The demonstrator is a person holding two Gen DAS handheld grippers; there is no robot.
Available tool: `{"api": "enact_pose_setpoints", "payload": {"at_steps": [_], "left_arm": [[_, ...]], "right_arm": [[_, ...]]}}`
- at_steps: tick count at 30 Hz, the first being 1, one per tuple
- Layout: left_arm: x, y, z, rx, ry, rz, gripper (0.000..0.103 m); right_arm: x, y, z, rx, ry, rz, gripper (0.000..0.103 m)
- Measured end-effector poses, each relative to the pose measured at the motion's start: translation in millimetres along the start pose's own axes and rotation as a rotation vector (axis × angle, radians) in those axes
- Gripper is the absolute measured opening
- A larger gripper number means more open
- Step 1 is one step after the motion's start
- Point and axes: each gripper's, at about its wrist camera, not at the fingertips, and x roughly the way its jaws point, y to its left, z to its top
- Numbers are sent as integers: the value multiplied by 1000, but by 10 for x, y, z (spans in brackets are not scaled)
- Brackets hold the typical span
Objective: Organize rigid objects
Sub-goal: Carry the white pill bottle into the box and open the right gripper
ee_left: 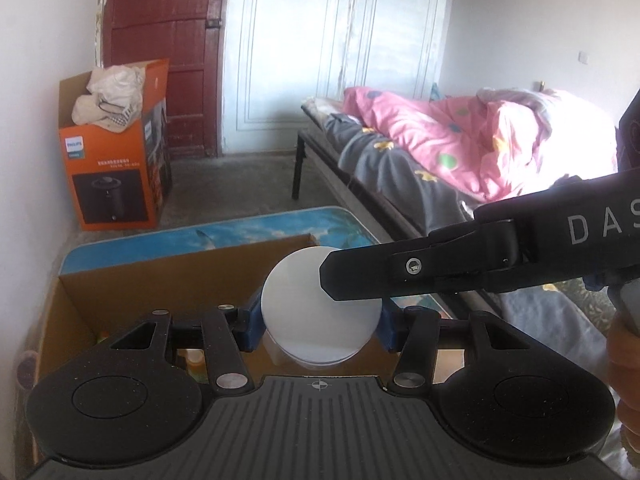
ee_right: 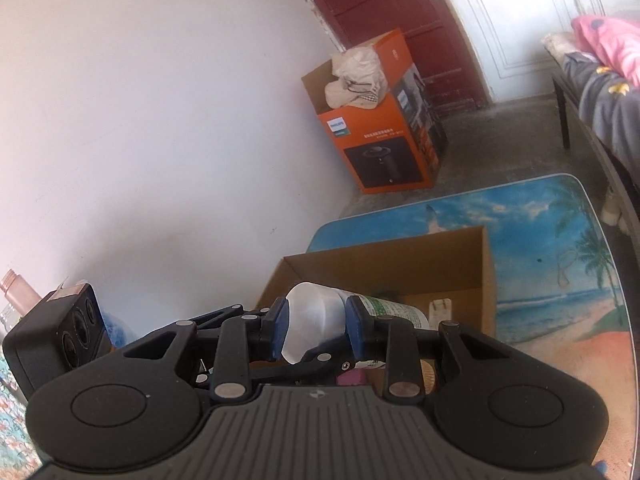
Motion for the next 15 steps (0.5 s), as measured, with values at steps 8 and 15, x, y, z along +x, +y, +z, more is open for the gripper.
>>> {"api": "enact_pose_setpoints", "payload": {"at_steps": [8, 15], "left_arm": [[432, -36, -153, -22, 156, -14, 53], [518, -137, -69, 13, 161, 0, 53]], "right_arm": [[322, -668, -103, 100, 71, -4, 34], [394, -825, -70, 87, 65, -18, 37]]}}
